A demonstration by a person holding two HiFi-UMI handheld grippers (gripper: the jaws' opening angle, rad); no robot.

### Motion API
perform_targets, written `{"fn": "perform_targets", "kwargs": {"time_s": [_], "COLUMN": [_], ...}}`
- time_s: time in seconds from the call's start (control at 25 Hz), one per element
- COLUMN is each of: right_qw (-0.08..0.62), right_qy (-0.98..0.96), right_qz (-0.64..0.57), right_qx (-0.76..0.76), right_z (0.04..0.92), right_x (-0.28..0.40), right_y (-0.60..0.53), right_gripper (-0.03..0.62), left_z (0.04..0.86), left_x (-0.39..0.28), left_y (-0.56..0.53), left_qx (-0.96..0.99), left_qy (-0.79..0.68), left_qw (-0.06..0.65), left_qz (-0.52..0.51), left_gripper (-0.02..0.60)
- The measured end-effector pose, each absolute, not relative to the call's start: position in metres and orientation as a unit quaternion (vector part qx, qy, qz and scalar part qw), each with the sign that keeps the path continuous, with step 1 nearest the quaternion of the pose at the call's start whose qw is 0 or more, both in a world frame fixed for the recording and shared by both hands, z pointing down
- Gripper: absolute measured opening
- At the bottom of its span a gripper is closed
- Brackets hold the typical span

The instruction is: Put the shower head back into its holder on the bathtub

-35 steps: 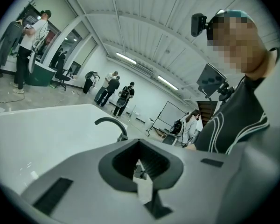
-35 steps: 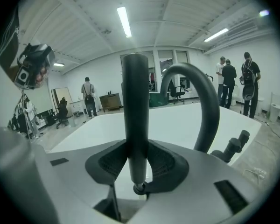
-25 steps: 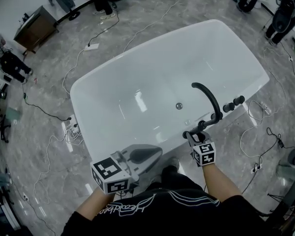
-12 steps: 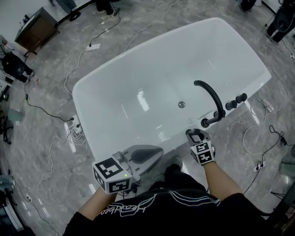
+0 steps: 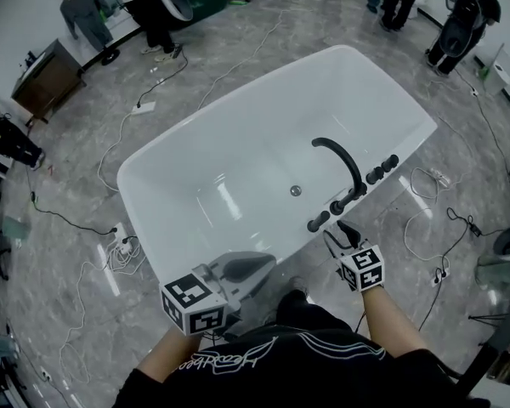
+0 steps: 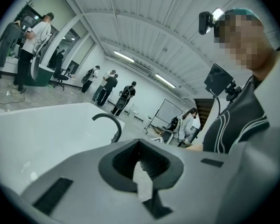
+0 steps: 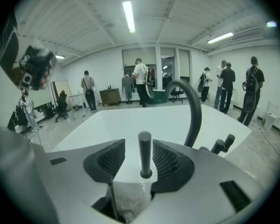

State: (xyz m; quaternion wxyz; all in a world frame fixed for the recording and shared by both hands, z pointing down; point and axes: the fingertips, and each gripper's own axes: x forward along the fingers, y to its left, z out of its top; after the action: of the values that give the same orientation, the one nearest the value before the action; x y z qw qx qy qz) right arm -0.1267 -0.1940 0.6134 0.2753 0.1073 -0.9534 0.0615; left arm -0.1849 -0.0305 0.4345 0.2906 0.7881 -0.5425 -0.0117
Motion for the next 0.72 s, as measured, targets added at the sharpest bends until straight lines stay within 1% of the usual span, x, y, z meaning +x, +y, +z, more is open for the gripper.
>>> {"fn": "perform_targets", "kwargs": {"time_s": [0.16, 0.32, 0.36, 0.4, 0.44, 0.52, 0.6, 0.72], "right_qw": [0.199, 0.121, 0.106, 0.093, 0.082, 0.072, 0.075, 0.087], "right_qy": [-0.978, -0.990, -0.991, -0.991, -0.990, -0.988, -0.989, -0.989], "right_qz": [0.049, 0.037, 0.044, 0.058, 0.073, 0.092, 0.084, 0.072], "right_qx": [0.050, -0.055, -0.069, -0.080, -0.088, -0.096, -0.097, -0.092], "right_z": [0.503, 0.388, 0.365, 0.346, 0.332, 0.318, 0.317, 0.322], "right_x": [-0.108, -0.082, -0.075, -0.067, -0.059, -0.043, -0.031, -0.015], "right_y": [-0.144, -0.074, -0.061, -0.049, -0.039, -0.025, -0.018, -0.007], "right_gripper": [0.169, 0.166, 0.161, 0.134, 0.097, 0.060, 0.040, 0.031], "left_z": [0.412, 0.381, 0.373, 0.365, 0.356, 0.342, 0.334, 0.329], "left_x": [-0.168, -0.144, -0.137, -0.129, -0.118, -0.093, -0.073, -0.045], "left_y": [-0.018, -0.014, -0.014, -0.010, -0.005, 0.005, 0.008, 0.015], "left_qx": [0.808, 0.832, 0.836, 0.841, 0.847, 0.859, 0.864, 0.867], "left_qy": [-0.531, -0.515, -0.512, -0.508, -0.501, -0.487, -0.482, -0.479], "left_qw": [0.256, 0.207, 0.195, 0.183, 0.173, 0.154, 0.137, 0.131], "left_qz": [-0.004, 0.022, 0.031, 0.037, 0.039, 0.039, 0.045, 0.050], "left_gripper": [0.006, 0.006, 0.006, 0.005, 0.006, 0.005, 0.005, 0.006]}}
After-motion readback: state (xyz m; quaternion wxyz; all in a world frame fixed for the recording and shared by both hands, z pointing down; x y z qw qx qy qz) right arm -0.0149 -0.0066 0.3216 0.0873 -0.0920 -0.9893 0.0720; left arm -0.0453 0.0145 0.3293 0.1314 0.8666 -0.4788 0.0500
